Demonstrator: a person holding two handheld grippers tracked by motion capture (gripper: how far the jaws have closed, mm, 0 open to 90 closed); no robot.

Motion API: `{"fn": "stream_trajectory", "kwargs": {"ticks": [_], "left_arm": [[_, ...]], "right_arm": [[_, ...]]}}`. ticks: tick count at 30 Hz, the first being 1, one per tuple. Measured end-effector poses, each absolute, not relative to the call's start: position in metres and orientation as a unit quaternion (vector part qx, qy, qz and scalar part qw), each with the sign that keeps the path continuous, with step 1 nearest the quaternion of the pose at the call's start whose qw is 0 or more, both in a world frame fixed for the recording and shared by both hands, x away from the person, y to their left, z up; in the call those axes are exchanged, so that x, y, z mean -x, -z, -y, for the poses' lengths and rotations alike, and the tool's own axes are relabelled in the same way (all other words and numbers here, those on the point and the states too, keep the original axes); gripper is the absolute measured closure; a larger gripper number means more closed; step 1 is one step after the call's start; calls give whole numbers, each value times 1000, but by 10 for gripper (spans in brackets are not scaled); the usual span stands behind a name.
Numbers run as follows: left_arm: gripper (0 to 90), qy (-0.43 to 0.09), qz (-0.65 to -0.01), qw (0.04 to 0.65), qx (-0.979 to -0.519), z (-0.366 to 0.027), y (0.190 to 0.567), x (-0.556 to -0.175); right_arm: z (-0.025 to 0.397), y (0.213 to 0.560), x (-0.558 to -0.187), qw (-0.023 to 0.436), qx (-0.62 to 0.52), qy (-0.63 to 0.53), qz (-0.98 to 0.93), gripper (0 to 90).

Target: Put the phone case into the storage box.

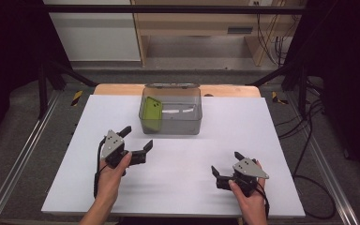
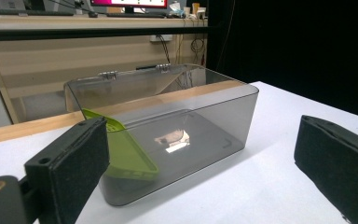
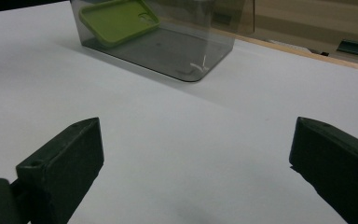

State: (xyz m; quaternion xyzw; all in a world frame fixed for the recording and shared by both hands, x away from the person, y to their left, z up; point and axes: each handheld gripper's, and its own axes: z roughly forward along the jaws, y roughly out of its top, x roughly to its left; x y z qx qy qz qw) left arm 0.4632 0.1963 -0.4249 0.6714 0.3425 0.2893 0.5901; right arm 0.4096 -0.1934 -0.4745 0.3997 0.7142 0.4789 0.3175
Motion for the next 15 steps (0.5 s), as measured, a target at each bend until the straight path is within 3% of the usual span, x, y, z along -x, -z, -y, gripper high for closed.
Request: {"fn": "stream_trajectory", "kwargs": {"ticks": [15], "left_arm": [[25, -301, -347, 592, -662, -211, 424, -460]], "right_arm": [[193, 475, -410, 318, -399, -478, -715, 35]]}}
